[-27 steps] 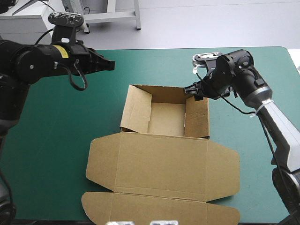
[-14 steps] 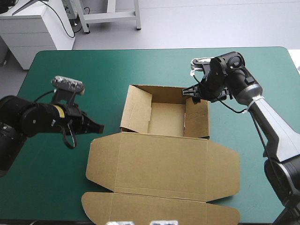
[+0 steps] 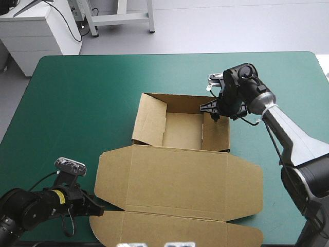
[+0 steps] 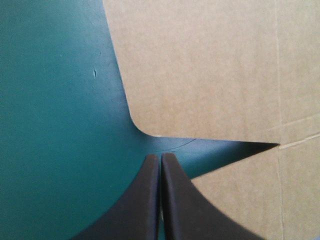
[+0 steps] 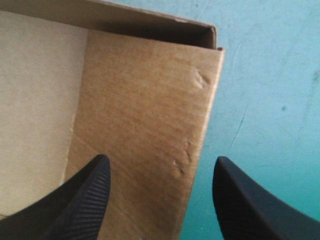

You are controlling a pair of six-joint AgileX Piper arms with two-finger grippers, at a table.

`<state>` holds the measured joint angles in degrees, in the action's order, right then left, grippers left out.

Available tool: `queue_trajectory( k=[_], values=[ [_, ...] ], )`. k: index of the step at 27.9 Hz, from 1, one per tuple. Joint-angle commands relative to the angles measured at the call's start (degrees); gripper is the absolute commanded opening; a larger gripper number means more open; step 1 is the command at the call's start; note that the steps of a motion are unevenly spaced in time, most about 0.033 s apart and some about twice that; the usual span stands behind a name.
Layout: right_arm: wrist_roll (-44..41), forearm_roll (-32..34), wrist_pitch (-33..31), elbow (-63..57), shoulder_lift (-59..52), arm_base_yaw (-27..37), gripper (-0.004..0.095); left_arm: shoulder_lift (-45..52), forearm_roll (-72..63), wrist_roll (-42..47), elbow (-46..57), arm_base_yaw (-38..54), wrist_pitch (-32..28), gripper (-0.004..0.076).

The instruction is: Fold the box

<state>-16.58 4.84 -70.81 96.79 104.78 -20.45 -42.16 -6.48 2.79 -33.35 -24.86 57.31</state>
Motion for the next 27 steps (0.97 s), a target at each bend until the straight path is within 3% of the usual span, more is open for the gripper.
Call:
queue_trajectory(
  k=[1, 5, 16, 22, 27],
  values=[
    [-0.09, 1.91, -0.90, -1.15, -1.71, 0.10, 0.0553, 3.66, -1.80, -0.01, 1.06, -0.27, -4.21, -0.0008],
    [0.69, -0.45, -0.90, -3.05, 0.16, 0.10, 0.0473, 7.57, -2.20, -0.01, 3.65, -0.27, -4.08, -0.0008],
    [0.83, -1.52, 1.20, -3.05, 0.60, 0.10, -0.0002, 8.99, -2.20, -0.01, 3.88, -0.27, -4.30, -0.0008],
    [-0.95, 0.71, 4.88, -3.05, -0.01, 0.70, -0.0018, 8.99, -2.20, -0.01, 3.88, -0.27, -4.30, -0.0008],
    [-0.55, 1.34, 5.30, -2.44, -0.66, 5.42, -0.0020, 8.99, -1.99, -0.01, 3.88, -0.27, -4.67, -0.0008]
  ],
)
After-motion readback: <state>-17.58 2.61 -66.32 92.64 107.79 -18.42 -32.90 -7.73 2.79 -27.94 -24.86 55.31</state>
